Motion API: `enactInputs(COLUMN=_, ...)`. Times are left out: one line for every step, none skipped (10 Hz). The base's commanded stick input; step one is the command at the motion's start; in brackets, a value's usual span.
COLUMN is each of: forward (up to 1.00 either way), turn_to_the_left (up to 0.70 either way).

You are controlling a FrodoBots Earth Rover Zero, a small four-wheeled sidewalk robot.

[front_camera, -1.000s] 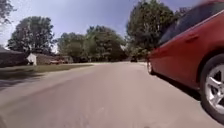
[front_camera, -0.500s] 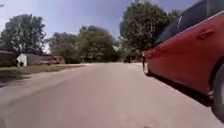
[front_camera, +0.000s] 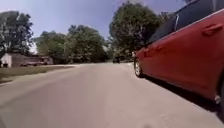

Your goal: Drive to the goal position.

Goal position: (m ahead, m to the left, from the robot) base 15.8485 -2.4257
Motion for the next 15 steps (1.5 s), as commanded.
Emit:
enactInputs(forward=0.70, turn_to_the_left=0.00)
enactInputs(forward=0.70, turn_to_the_left=0.00)
enactInputs(forward=0.70, turn_to_the_left=0.00)
enactInputs(forward=0.70, turn_to_the_left=0.00)
enactInputs(forward=0.70, turn_to_the_left=0.08)
enactInputs(forward=0.70, turn_to_the_left=0.20)
enactInputs(forward=0.70, turn_to_the_left=0.32)
enactInputs(forward=0.70, turn_to_the_left=0.07)
enactInputs(forward=0.70, turn_to_the_left=0.00)
enactInputs(forward=0.70, turn_to_the_left=0.00)
enactInputs(forward=0.70, turn_to_the_left=0.00)
enactInputs(forward=0.70, turn_to_the_left=0.00)
enactInputs(forward=0.70, turn_to_the_left=0.00)
enactInputs(forward=0.70, turn_to_the_left=0.00)
enactInputs(forward=0.70, turn_to_the_left=0.00)
